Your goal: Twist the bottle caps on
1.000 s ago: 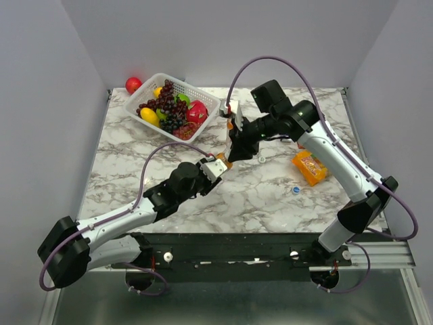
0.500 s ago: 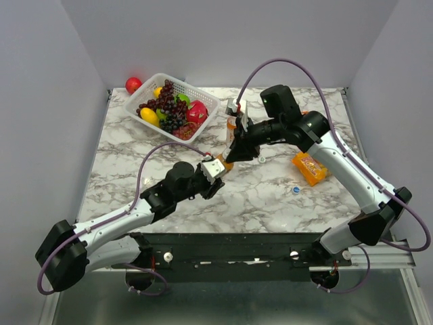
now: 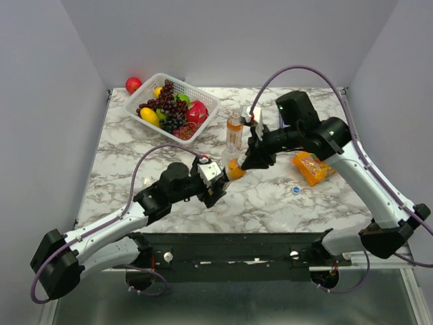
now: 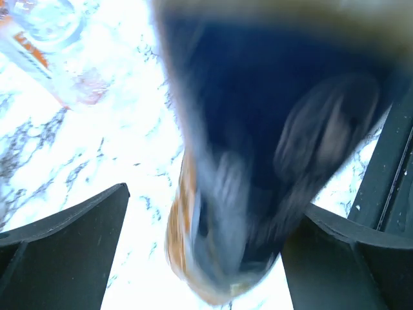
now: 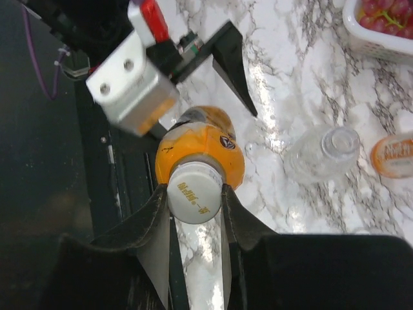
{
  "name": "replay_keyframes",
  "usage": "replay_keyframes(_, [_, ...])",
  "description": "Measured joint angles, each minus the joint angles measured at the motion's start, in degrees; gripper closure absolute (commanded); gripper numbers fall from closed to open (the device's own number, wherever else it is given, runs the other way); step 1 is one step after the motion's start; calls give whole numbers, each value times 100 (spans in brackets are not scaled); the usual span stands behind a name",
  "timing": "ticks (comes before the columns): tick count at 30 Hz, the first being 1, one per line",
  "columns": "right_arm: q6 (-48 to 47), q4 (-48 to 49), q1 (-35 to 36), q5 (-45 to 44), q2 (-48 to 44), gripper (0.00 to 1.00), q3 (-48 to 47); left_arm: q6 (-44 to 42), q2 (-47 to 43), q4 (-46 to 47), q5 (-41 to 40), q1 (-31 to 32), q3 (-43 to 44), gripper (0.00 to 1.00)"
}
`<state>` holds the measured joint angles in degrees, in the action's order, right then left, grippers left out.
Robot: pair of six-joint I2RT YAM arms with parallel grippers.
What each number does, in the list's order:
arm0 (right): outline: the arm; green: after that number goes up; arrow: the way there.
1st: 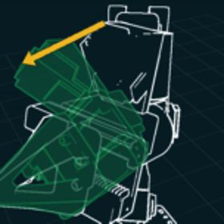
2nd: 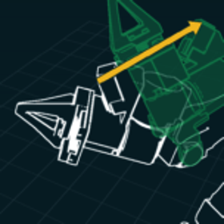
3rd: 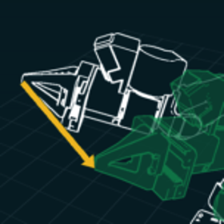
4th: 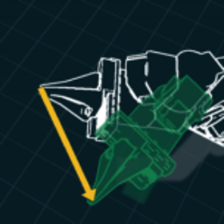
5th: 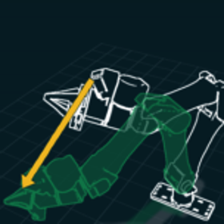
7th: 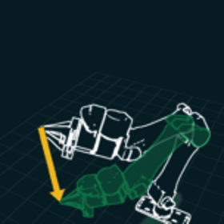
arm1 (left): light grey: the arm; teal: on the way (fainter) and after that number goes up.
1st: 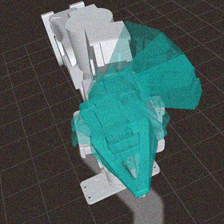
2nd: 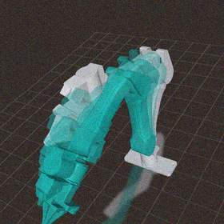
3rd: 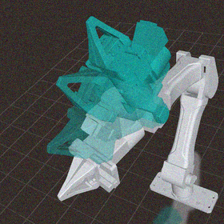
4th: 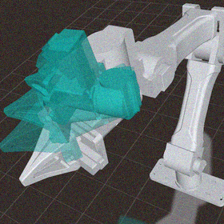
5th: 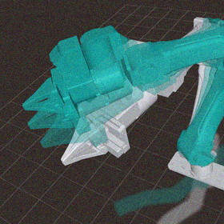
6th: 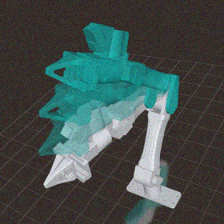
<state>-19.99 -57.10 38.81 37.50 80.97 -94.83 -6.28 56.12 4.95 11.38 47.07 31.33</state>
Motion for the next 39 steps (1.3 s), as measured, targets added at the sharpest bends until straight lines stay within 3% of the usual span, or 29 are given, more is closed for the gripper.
replay_keyframes(6, [-297, -798, -431, -511, -619, 99, 26, -184, -474, -356, 79, -271, -92, 1])
replay_keyframes(15, [-890, -1805, -1550, -1163, -321, 99, -238, -227, -297, -529, 118, -616, -109, 1])
replay_keyframes(29, [-1080, -1718, -2691, -2149, 1515, 99, -1646, -264, 262, -527, 146, -944, 214, 1])
replay_keyframes(39, [-1204, -1220, -3108, -2417, 2072, 99, -1956, -267, 590, -503, 175, -1027, 490, 1])
